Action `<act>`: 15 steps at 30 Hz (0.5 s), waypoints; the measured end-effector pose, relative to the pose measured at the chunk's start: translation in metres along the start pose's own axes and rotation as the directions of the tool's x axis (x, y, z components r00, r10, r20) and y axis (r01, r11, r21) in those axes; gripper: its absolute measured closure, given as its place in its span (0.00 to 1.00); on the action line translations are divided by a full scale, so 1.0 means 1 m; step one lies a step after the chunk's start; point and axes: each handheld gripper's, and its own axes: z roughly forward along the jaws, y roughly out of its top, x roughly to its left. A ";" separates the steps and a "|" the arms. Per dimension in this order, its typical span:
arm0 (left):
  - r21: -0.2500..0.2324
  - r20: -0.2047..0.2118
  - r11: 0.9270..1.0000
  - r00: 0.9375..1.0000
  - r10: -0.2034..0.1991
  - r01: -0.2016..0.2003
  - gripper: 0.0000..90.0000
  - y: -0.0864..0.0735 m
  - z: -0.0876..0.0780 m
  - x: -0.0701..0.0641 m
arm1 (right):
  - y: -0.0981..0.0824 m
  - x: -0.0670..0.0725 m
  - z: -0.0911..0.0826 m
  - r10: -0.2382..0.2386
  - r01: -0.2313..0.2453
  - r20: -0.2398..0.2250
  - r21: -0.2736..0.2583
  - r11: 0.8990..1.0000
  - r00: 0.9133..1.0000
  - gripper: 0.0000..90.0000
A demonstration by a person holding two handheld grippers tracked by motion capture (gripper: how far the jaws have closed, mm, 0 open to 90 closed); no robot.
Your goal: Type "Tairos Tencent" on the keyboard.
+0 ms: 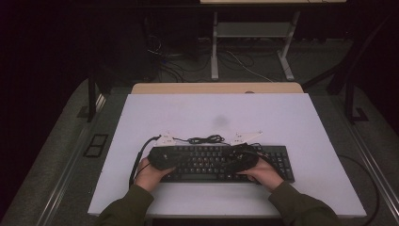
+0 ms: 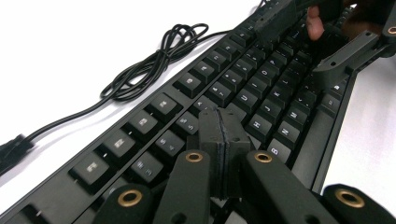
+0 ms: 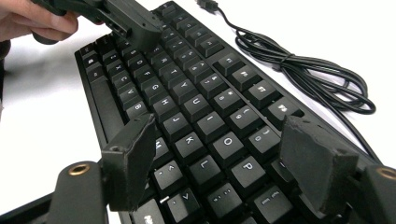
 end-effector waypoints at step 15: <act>0.052 0.019 0.998 0.999 0.035 -0.036 0.98 0.005 0.021 -0.003 | -0.003 -0.006 -0.007 0.015 -0.014 0.026 -0.022 1.000 1.000 0.28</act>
